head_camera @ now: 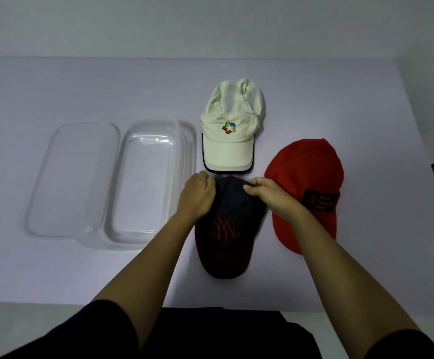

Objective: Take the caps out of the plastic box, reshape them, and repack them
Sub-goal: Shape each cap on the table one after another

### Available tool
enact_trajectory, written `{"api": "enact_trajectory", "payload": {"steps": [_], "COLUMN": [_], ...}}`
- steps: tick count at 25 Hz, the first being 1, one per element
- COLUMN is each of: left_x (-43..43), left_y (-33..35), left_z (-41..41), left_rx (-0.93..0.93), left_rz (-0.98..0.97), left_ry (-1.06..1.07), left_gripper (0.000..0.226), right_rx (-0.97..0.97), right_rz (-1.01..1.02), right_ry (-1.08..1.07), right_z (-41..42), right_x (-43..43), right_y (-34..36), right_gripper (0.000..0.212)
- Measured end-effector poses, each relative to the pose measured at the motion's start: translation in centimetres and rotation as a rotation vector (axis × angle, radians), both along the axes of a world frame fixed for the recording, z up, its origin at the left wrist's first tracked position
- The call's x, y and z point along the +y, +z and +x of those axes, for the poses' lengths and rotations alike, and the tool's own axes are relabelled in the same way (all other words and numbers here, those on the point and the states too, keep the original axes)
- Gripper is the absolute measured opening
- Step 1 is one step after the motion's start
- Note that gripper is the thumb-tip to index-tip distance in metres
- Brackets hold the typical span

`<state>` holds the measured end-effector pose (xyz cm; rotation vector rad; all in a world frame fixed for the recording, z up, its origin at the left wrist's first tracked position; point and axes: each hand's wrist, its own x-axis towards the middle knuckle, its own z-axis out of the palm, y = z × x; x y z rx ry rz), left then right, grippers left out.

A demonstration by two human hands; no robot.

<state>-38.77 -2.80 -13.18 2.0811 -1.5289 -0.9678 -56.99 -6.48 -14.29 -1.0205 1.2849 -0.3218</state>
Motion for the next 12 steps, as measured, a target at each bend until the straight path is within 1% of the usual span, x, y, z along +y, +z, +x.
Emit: {"api": "enact_trajectory", "payload": {"steps": [3,5,6,9,12], "left_x": [-0.4,-0.8,-1.0,-1.2,-0.7], "left_y": [0.4,0.8,1.0,0.7,0.3], "left_z": [-0.1,-0.2,-0.3,-0.5,-0.6], "left_rx": [0.035,0.040,0.037,-0.017,-0.109], "left_rz": [0.032,0.001,-0.023,-0.063,-0.081], "left_ry": [-0.034,-0.098,-0.131,-0.149,-0.122], "left_gripper": [0.036,0.036,0.035,0.034,0.036], "right_rx": [-0.024,-0.014,-0.011,-0.039,-0.049], "right_rz": [0.060,0.083,0.079,0.011,-0.121], "right_ry": [-0.033,-0.024,-0.020,-0.024,-0.025], "right_z": [0.4,0.8,0.9,0.8,0.5], "right_x": [-0.4,-0.7,-0.7,-0.7,0.1], "right_y": [0.1,0.2,0.3,0.5,0.1], "right_gripper": [0.018,0.021,0.019,0.007,0.011]}}
